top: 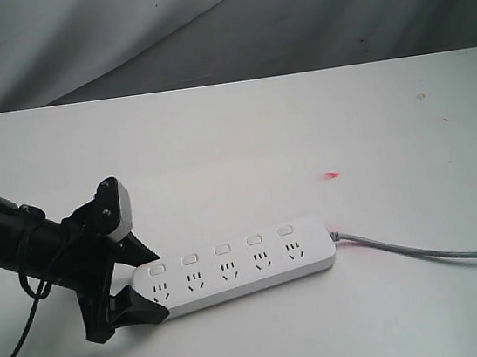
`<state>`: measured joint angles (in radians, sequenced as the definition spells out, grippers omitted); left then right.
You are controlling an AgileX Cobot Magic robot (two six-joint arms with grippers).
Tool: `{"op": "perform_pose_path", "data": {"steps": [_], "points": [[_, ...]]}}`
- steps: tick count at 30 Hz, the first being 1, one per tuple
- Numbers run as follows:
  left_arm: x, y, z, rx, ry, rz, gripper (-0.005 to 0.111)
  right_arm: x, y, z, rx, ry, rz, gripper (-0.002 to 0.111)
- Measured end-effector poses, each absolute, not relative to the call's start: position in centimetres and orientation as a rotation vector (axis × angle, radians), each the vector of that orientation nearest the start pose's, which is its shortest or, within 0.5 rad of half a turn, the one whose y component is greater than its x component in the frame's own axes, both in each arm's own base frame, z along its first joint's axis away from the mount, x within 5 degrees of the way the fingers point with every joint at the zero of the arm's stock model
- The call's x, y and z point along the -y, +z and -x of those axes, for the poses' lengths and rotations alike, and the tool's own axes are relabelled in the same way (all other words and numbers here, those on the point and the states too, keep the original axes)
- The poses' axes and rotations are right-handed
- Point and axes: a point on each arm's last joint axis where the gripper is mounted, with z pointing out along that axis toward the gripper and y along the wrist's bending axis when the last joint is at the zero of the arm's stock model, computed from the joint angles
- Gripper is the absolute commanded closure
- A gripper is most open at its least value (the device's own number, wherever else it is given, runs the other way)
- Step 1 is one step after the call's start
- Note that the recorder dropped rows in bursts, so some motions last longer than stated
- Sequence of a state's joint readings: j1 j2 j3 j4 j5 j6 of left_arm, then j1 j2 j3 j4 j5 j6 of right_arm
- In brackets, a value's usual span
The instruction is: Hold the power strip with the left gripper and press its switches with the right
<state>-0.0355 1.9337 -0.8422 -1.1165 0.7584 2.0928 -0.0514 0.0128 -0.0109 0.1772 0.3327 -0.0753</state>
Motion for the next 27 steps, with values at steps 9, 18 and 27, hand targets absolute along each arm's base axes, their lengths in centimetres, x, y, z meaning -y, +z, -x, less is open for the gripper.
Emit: {"op": "perform_pose_path", "data": {"steps": [9, 18, 27], "points": [[6.70, 10.31, -29.95, -2.124, -0.651, -1.468, 0.107, -0.24, 18.38, -5.40, -1.820, 0.082, -0.094, 0.108], [6.70, 10.31, -29.95, -2.124, -0.651, -1.468, 0.107, -0.17, 18.37, -5.40, -1.820, 0.090, -0.116, 0.108], [6.70, 10.31, -29.95, -2.124, -0.651, -1.468, 0.107, -0.04, 18.29, -5.37, -1.831, 0.045, -0.088, 0.108]]}}
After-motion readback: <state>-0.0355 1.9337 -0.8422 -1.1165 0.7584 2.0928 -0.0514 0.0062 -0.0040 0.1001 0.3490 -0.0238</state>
